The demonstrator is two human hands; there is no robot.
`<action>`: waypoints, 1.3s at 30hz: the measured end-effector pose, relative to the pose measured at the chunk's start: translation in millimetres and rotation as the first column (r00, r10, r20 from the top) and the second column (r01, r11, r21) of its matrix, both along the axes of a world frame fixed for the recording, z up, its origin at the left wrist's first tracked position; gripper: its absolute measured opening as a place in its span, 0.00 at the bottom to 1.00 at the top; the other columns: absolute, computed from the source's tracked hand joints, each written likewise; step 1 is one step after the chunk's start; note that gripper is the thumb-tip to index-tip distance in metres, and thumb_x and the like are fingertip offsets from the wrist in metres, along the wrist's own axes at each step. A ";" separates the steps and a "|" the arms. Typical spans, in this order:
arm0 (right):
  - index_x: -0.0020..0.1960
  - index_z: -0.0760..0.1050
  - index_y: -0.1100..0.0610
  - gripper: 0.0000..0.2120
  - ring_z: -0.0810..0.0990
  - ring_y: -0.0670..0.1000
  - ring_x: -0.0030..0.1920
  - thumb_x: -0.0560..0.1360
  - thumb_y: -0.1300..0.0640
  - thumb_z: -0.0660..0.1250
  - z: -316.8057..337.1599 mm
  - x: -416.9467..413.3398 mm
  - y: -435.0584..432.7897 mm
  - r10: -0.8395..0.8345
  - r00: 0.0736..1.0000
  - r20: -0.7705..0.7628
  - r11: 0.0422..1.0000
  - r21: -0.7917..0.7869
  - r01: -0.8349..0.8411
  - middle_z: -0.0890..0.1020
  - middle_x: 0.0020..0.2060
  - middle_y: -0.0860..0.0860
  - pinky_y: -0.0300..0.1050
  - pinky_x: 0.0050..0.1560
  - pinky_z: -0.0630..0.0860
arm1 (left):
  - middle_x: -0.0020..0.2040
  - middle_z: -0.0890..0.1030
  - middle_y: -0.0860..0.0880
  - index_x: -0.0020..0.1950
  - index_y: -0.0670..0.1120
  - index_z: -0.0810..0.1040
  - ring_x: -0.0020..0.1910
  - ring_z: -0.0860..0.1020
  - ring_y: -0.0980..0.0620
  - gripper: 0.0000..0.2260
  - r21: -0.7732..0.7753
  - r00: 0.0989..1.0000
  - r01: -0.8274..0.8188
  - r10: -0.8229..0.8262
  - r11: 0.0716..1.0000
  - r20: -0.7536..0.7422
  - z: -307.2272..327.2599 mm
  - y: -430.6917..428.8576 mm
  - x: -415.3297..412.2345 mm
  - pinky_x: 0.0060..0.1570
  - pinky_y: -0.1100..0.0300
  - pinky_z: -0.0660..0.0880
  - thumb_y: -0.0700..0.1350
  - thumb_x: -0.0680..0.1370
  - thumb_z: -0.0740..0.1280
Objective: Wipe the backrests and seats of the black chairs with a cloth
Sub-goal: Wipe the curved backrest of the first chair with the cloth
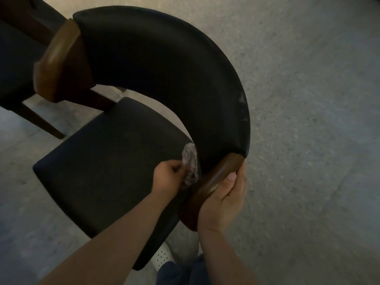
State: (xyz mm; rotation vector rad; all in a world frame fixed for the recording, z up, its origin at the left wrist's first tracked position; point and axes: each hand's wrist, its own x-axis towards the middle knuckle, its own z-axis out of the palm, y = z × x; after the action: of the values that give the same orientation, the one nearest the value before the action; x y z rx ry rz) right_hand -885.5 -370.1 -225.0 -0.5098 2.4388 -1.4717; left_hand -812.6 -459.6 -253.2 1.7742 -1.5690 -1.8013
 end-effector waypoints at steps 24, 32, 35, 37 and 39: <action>0.70 0.70 0.53 0.23 0.70 0.30 0.55 0.80 0.45 0.50 11.4 -38.5 -26.5 0.031 0.998 -0.061 0.993 -0.113 -0.038 0.73 0.54 0.39 0.22 0.53 0.64 | 0.54 0.73 0.59 0.58 0.55 0.80 0.54 0.74 0.63 0.13 -0.652 0.955 0.109 -0.261 0.751 -0.141 108.3 -49.7 -59.2 0.53 0.71 0.73 0.51 0.74 0.73; 0.70 0.70 0.56 0.24 0.70 0.30 0.55 0.80 0.47 0.50 16.4 -40.1 -26.2 0.055 0.995 -0.080 0.994 -0.088 -0.062 0.77 0.57 0.51 0.21 0.54 0.64 | 0.51 0.70 0.56 0.49 0.54 0.80 0.50 0.72 0.59 0.11 -0.714 0.977 0.104 -0.205 0.692 -0.057 96.6 -39.2 -93.4 0.49 0.62 0.75 0.54 0.71 0.76; 0.70 0.70 0.57 0.24 0.70 0.29 0.55 0.80 0.47 0.50 15.9 -40.1 -26.1 0.068 0.993 -0.094 0.994 -0.083 -0.076 0.77 0.57 0.52 0.21 0.53 0.63 | 0.50 0.71 0.56 0.46 0.52 0.78 0.48 0.73 0.60 0.09 -0.699 0.982 0.038 -0.157 0.714 -0.108 94.7 -39.6 -92.9 0.47 0.67 0.74 0.53 0.71 0.75; 0.69 0.71 0.59 0.24 0.68 0.27 0.54 0.80 0.48 0.50 16.2 -40.4 -26.3 0.070 0.991 -0.117 0.993 -0.081 -0.080 0.76 0.56 0.52 0.19 0.52 0.62 | 0.49 0.73 0.56 0.45 0.53 0.77 0.47 0.74 0.62 0.08 -0.656 0.983 -0.027 -0.098 0.754 -0.152 93.3 -40.5 -87.8 0.46 0.72 0.72 0.51 0.72 0.74; 0.69 0.71 0.60 0.24 0.67 0.26 0.54 0.80 0.49 0.50 16.4 -40.9 -27.0 0.065 0.990 -0.128 0.994 -0.075 -0.075 0.76 0.55 0.52 0.19 0.51 0.62 | 0.48 0.75 0.55 0.44 0.54 0.77 0.46 0.75 0.63 0.07 -0.602 0.984 -0.100 -0.012 0.792 -0.180 88.3 -42.8 -81.3 0.44 0.74 0.71 0.51 0.73 0.74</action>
State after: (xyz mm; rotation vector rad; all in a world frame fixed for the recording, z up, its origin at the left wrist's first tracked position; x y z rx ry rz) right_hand -926.4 -397.1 -208.5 -0.7179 2.4362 -1.5567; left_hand -893.8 -502.4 -164.9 1.2891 -1.7481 -1.1764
